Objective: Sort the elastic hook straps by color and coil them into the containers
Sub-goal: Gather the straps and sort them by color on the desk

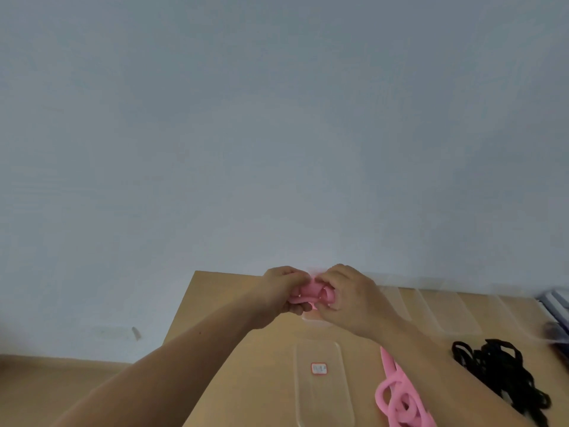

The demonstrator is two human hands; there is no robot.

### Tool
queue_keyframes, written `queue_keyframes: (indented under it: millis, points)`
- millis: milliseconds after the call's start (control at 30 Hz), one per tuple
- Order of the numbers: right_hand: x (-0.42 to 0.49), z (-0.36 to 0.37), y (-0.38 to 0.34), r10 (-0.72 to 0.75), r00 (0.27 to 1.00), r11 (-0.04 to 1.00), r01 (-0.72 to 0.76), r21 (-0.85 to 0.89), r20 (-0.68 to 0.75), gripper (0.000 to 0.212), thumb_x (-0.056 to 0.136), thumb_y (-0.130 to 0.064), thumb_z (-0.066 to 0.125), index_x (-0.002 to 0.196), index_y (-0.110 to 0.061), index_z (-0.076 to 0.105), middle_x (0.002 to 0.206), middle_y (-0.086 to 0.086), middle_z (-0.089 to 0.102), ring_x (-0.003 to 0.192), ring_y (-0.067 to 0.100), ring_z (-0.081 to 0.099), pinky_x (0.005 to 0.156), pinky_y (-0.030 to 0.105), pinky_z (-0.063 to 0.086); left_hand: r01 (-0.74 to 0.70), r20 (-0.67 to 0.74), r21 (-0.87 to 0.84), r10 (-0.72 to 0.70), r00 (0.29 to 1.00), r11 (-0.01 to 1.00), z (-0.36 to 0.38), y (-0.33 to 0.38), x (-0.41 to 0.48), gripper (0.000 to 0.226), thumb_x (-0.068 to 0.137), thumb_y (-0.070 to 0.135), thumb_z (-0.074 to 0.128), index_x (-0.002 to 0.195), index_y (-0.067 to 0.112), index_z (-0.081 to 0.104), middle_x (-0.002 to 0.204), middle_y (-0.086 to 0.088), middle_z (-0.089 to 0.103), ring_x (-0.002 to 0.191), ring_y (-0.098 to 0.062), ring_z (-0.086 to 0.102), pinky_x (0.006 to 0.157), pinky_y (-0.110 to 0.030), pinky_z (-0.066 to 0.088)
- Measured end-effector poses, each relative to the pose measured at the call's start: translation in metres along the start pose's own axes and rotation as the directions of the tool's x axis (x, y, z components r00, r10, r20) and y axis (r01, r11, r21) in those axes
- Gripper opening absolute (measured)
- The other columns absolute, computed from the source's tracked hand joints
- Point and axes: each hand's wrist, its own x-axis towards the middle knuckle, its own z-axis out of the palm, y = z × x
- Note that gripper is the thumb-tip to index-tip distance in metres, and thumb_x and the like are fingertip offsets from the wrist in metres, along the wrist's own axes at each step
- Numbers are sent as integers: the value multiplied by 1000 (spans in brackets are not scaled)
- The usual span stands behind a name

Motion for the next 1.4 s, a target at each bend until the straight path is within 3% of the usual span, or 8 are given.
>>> queue_keyframes:
  millis: [133, 300, 433, 600, 833, 1033, 1233, 1400]
  points:
    - [-10, 12, 18, 88, 996, 995, -87, -40, 16, 35, 63, -20, 80, 96, -10, 71, 90, 1, 67, 81, 21, 65, 68, 26, 49, 101, 85, -25, -99, 992, 995, 7, -16, 20, 32, 100, 19, 46, 114, -5, 62, 92, -16, 67, 69, -28, 67, 60, -31, 55]
    - [-18, 28, 61, 281, 956, 959, -276, -62, 87, 33, 65, -23, 76, 97, -15, 70, 90, 0, 68, 76, 22, 61, 63, 23, 37, 123, -142, 257, -88, 986, 958, 4, -48, 60, 18, 99, 17, 47, 104, 7, 60, 100, -10, 60, 78, -24, 62, 65, -34, 50]
    - [-13, 45, 98, 307, 941, 951, -297, -85, 145, 29, 65, -28, 75, 92, -20, 69, 88, -2, 66, 74, 23, 59, 58, 25, 38, 173, -262, 584, -18, 965, 793, -1, -78, 87, 41, 98, 20, 50, 137, 8, 50, 131, -10, 57, 113, -25, 58, 87, -27, 45]
    - [-2, 82, 126, 229, 934, 972, -204, -116, 274, 25, 75, -27, 70, 98, -17, 71, 91, 2, 67, 84, 29, 60, 59, 28, 36, 215, -235, 739, -54, 970, 639, 11, -97, 114, 46, 99, 22, 49, 143, 9, 47, 144, -12, 48, 130, -25, 48, 107, -32, 37]
    - [15, 109, 134, 95, 909, 995, -80, -54, 406, 40, 89, -48, 58, 115, -20, 66, 110, 1, 67, 97, 24, 62, 65, 25, 33, 260, -299, 745, -41, 953, 614, 19, -111, 127, 40, 99, 14, 50, 138, 5, 53, 139, -12, 50, 123, -25, 53, 105, -29, 39]
    - [19, 114, 136, 169, 805, 950, 20, -310, 569, 38, 96, -38, 50, 125, -18, 63, 133, 5, 52, 125, 27, 42, 91, 35, 46, 234, -267, 786, -27, 963, 573, 17, -114, 128, 43, 97, 21, 56, 138, 8, 54, 137, -8, 50, 116, -25, 57, 99, -27, 40]
    - [22, 121, 128, 238, 770, 929, -2, -371, 592, 31, 97, -29, 52, 122, -12, 62, 132, 11, 51, 99, 31, 63, 67, 33, 43, 205, -225, 822, -27, 974, 531, 19, -126, 129, 42, 94, 30, 58, 135, 23, 57, 129, -6, 52, 115, -24, 56, 98, -31, 44]
    - [19, 120, 132, 334, 746, 935, -184, -303, 577, 37, 94, -37, 53, 122, -13, 58, 109, 5, 66, 92, 30, 66, 68, 31, 48, 240, -272, 803, -24, 962, 546, 15, -135, 141, 35, 90, 32, 60, 124, 31, 67, 110, -4, 58, 103, -24, 60, 89, -32, 49]
